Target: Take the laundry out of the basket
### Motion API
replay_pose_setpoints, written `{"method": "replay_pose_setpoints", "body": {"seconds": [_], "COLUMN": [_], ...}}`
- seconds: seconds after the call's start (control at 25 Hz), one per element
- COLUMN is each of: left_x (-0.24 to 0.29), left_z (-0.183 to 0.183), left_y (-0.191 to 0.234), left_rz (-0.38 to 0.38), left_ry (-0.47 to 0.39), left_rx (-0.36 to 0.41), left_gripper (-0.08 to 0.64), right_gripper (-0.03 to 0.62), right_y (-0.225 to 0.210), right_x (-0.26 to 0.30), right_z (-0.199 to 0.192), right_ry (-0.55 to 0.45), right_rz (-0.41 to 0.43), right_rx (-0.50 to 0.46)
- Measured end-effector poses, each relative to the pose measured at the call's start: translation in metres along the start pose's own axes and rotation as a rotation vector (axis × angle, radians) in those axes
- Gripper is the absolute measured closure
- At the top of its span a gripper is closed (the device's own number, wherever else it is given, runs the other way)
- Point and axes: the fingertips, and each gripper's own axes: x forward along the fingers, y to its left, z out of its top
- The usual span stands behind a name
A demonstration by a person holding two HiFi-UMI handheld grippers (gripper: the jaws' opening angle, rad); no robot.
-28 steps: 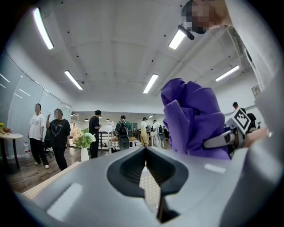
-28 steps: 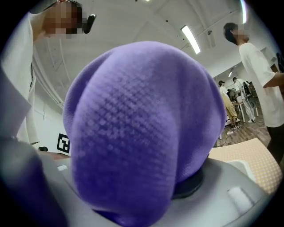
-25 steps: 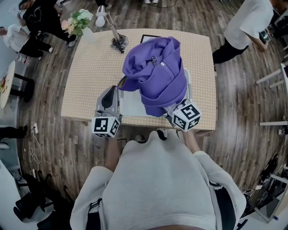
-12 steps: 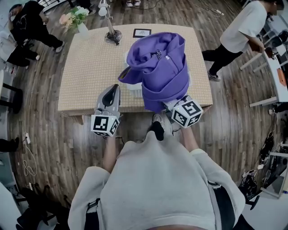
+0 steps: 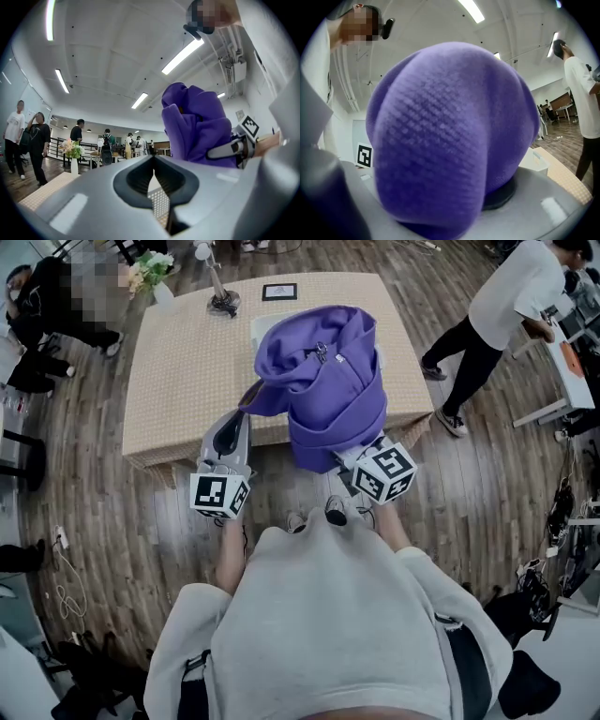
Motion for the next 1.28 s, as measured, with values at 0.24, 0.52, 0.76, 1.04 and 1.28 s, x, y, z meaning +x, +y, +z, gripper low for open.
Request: {"method": "replay_pose_setpoints", "body": {"seconds": [0.24, 0.52, 0.76, 1.04, 1.28], "left_x": [-0.024, -0.055, -0.052, -0.06, -0.063], "left_z": [0.002, 0.005, 0.003, 0.007, 0.017], "left_y": [-0.044, -0.129, -0.136, -0.137, -0.142], "left_rz": [0.005, 0.022, 0.035, 0.059, 0.061], "left_ry": [-0.001, 0.011, 0.022, 0.006, -0.007], "left_rx": [-0.006, 0.0, 0.003, 0.012, 0.037], "left_gripper": [0.549, 0.549, 0.549, 0.549, 0.549], "right_gripper": [0.278, 0.278, 0.278, 0.278, 0.278], "right_y": [0.003, 0.004, 0.0, 0.005, 0.006], "right_x": [-0.052, -0.138, -0.136, -0.136, -0.139], "right_z": [-0.004, -0.02, -0.021, -0.021, -0.016], "right_ry": [-0.021, -0.007, 0.007, -0.008, -0.015], "right_rz": [-0.006, 0.0, 0.016, 0.04, 0.043], "right_rx": [0.026, 0.03, 0.017, 0.033, 0.016]}}
